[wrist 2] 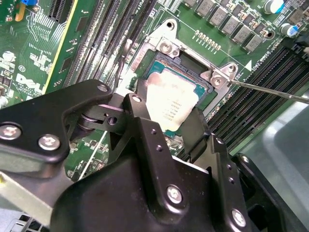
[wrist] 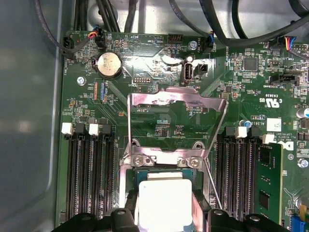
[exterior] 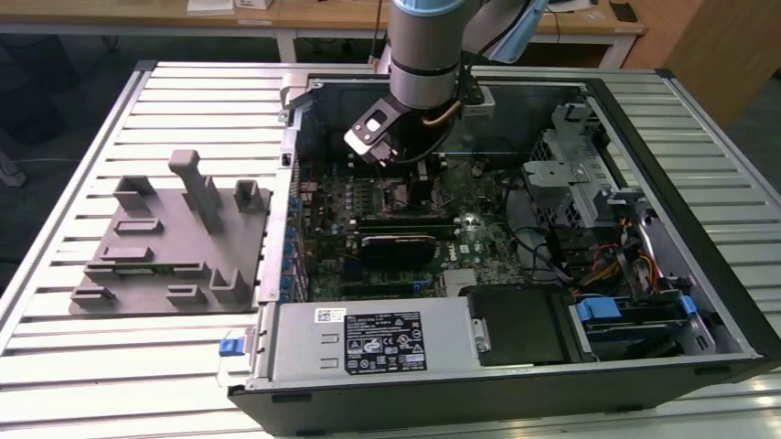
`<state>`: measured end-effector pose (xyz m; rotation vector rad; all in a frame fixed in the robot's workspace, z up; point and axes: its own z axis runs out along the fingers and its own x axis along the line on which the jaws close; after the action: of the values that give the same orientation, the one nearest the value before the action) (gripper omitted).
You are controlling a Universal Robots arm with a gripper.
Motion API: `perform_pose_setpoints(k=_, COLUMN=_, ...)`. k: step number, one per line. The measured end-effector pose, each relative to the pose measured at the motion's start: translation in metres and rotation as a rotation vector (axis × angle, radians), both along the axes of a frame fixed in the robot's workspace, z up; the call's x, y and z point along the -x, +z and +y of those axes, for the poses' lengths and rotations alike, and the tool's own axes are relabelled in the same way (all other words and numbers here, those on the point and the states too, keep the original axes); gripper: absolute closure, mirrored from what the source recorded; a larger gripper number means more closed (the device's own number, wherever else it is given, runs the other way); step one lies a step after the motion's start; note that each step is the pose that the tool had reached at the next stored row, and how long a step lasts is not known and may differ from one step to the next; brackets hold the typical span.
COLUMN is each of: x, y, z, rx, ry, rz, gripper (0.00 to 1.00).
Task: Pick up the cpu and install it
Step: 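Place the cpu into insertion slot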
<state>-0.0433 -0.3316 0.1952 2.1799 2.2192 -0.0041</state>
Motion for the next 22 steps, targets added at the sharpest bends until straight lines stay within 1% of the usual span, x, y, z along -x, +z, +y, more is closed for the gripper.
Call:
perform_pose_setpoints(k=6, x=-0.0001, y=0.0011, z=0.0002, rx=-0.0012, ry=-0.001, rz=-0.0008, gripper=0.47)
perform_pose_setpoints(k=9, x=0.0, y=0.0021, z=0.0001, rx=-0.0003, ry=-0.006, rz=-0.0002, gripper=0.47)
perform_pose_setpoints(k=13, x=0.0, y=0.0021, z=0.0, rx=0.0001, ry=-0.039, rz=0.0, gripper=0.47)
perform_pose_setpoints(k=15, x=0.0, y=0.002, z=0.0, rx=0.0, ry=-0.048, rz=-0.0001, gripper=0.47)
perform_pose_setpoints(k=22, x=-0.0001, y=0.0019, z=-0.0003, rx=-0.0005, ry=-0.048, rz=-0.0002, gripper=0.47)
